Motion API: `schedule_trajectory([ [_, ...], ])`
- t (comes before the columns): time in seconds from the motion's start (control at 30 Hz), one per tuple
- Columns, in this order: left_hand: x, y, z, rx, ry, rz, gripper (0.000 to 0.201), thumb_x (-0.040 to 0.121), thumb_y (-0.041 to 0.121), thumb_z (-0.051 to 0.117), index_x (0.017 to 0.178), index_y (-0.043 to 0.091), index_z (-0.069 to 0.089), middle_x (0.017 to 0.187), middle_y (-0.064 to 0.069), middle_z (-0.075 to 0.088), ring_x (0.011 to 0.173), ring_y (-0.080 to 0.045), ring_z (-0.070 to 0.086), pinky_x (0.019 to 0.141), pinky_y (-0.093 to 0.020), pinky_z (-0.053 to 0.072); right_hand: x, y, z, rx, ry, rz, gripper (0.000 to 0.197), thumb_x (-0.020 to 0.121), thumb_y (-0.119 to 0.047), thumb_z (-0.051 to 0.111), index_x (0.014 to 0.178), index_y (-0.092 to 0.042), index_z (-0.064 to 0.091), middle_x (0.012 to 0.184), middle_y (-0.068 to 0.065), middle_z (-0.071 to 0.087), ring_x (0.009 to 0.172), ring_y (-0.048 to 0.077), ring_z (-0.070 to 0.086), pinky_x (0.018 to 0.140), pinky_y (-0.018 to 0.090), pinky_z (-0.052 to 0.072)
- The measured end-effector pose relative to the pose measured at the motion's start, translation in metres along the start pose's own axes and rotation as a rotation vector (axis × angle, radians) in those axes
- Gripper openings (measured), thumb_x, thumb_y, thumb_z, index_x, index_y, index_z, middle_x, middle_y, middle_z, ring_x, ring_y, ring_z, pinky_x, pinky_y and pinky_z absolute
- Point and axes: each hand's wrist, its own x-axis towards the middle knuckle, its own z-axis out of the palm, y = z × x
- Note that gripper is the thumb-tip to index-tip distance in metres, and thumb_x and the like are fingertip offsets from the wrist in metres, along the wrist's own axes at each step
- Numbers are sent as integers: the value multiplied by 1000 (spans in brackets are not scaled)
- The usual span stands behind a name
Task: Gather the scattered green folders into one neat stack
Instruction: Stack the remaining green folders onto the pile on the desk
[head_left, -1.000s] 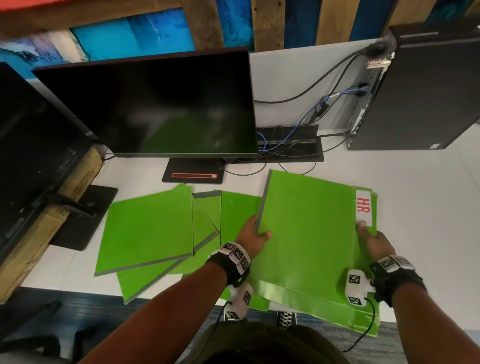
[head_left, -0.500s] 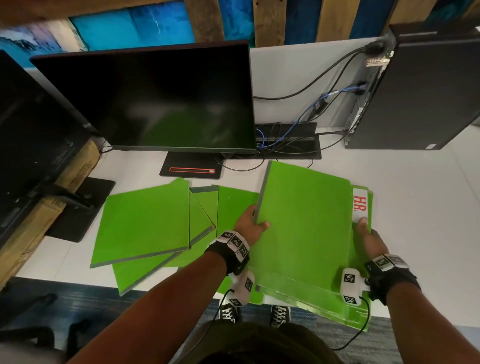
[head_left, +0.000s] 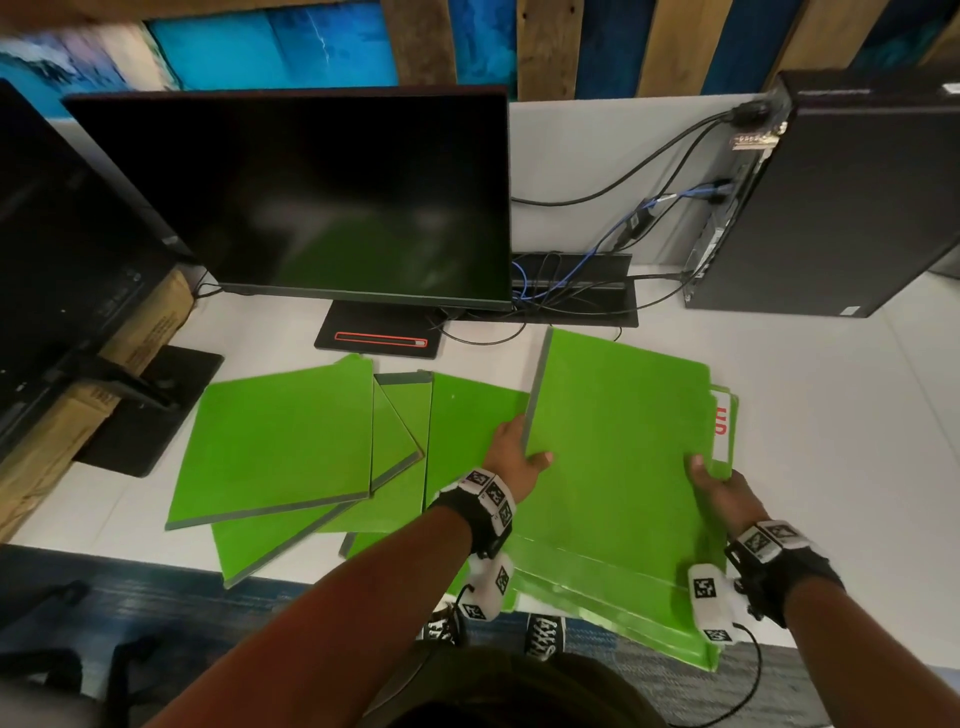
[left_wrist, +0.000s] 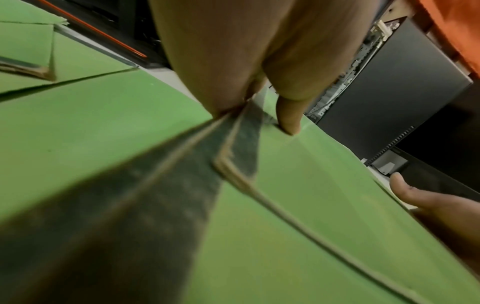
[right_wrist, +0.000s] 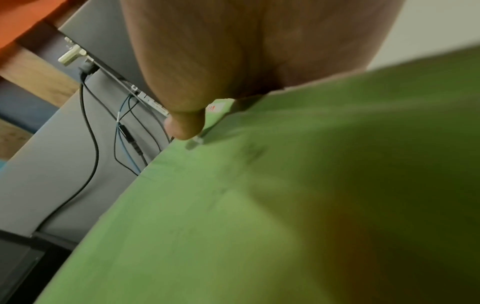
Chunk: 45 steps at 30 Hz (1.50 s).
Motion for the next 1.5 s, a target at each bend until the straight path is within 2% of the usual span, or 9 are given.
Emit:
schedule_trajectory([
  [0.2,1,0,1,109,-178,25,86,93,32,59,155,12,2,161,-7,6,147,-26,19,118,-34,23,-4,-3,1,-57,43,53,94,67,-77,56,133,-10,50,125,19,59,109,37,58,92,40,45],
  [0.4,-2,-34,-44,-11,11,44,66,92,26,61,149,14,30,154,-8,25,142,-26,29,117,-38,27,-12,-17,4,-21,89,44,60,84,-49,62,119,-1,60,100,18,62,86,32,58,74,34,43],
  [0.67,-31,-156,-164,138,610,-792,72,82,34,70,141,6,40,150,-19,30,137,-36,31,113,-41,28,-21,-38,21,89,125,13,59,83,-39,68,126,0,56,123,24,60,103,35,58,95,43,45],
  [0.73,-47,-180,-174,143,508,-932,82,83,38,67,146,2,30,153,-23,25,141,-40,25,115,-48,24,-21,-42,26,74,143,44,64,82,-43,67,127,0,55,126,24,59,106,37,57,97,44,44],
  [0.87,-26,-268,-173,321,170,-882,94,63,40,71,142,48,22,144,-26,40,122,-52,45,92,-60,45,-23,-48,35,83,167,90,66,81,-45,67,127,0,55,126,24,58,110,40,56,98,46,44],
  [1.07,-63,-196,-180,345,60,-830,78,87,26,67,149,13,23,143,-20,45,125,-36,50,99,-42,45,-26,-60,43,12,159,80,70,84,-53,59,126,3,55,125,28,57,109,42,56,93,42,43],
  [1.27,-61,-217,-188,343,60,-853,66,76,52,70,131,23,47,135,-12,53,118,-35,55,95,-42,47,-29,-66,45,-89,157,108,72,85,-57,56,124,4,54,125,28,56,108,41,56,85,39,42],
  [1.4,-6,-354,-170,363,-12,-845,61,40,66,62,101,61,57,117,-4,63,94,-37,58,80,-52,51,-29,-65,44,-106,150,107,73,84,-59,55,123,2,56,121,27,58,92,37,55,82,38,43],
  [1.5,-32,-312,-182,375,21,-1020,60,48,49,73,105,39,59,118,-12,59,101,-38,57,82,-49,49,-30,-65,45,-120,149,99,72,85,-58,54,123,3,55,122,28,58,89,36,53,82,39,42],
])
